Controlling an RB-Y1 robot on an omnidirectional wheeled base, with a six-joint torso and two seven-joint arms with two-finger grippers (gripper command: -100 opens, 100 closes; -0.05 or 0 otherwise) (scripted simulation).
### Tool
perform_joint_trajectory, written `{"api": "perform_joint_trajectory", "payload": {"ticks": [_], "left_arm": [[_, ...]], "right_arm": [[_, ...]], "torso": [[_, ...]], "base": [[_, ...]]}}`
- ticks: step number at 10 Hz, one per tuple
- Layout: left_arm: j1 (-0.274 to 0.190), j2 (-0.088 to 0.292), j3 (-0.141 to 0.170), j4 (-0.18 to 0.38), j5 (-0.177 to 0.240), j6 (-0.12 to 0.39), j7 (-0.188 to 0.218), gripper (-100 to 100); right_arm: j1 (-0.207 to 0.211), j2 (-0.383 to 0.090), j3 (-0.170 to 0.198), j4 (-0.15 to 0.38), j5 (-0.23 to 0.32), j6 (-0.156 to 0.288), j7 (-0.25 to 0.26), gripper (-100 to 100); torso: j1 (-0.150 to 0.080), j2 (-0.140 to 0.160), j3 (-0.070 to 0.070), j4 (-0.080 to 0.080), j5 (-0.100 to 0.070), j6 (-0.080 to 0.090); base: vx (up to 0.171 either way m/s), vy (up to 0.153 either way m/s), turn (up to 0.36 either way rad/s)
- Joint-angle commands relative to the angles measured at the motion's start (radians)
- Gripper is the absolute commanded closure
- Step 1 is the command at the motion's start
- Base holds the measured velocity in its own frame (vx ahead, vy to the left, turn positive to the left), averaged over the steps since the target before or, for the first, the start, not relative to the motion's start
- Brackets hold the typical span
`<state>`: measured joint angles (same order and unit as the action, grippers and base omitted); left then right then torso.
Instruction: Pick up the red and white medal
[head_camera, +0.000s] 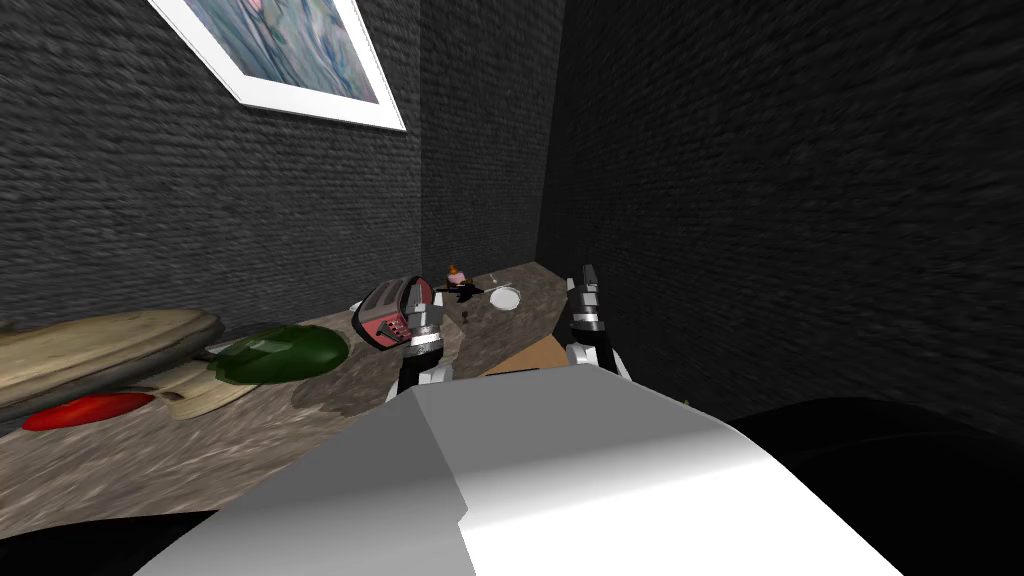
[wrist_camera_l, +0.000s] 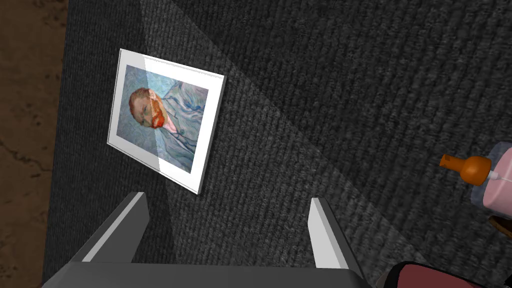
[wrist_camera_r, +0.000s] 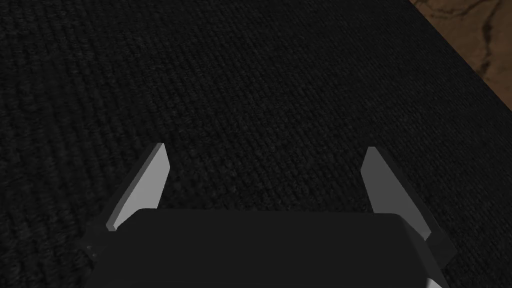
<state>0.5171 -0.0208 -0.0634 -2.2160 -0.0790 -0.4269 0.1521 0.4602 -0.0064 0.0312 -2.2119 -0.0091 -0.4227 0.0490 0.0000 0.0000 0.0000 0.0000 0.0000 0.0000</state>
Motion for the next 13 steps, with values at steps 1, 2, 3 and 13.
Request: {"api": "perform_joint_trajectory", "payload": {"ticks": [1, 2, 3, 13], "left_arm": [[0.001, 0.032, 0.009, -0.006, 0.004, 0.014, -0.001, -100], [0.003, 0.056, 0.017, -0.013, 0.009, 0.028, -0.002, -100], [0.004, 0.082, 0.028, -0.020, 0.015, 0.046, -0.003, -100], [0.030, 0.293, 0.156, -0.106, 0.102, 0.288, -0.016, -100]], "right_arm": [[0.000, 0.000, 0.000, 0.000, 0.000, 0.000, 0.000, 0], [0.000, 0.000, 0.000, 0.000, 0.000, 0.000, 0.000, 0], [0.000, 0.000, 0.000, 0.000, 0.000, 0.000, 0.000, 0], [0.000, 0.000, 0.000, 0.000, 0.000, 0.000, 0.000, 0]], "torso": [[0.000, 0.000, 0.000, 0.000, 0.000, 0.000], [0.001, 0.000, 0.000, 0.000, 0.000, 0.000], [0.001, 0.001, 0.000, 0.000, 0.000, 0.000], [0.002, 0.001, 0.001, 0.000, 0.000, 0.000]], "base": [[-0.004, 0.005, -0.023], [-0.010, 0.014, -0.039], [-0.015, 0.015, -0.044], [-0.022, 0.024, -0.075]]}}
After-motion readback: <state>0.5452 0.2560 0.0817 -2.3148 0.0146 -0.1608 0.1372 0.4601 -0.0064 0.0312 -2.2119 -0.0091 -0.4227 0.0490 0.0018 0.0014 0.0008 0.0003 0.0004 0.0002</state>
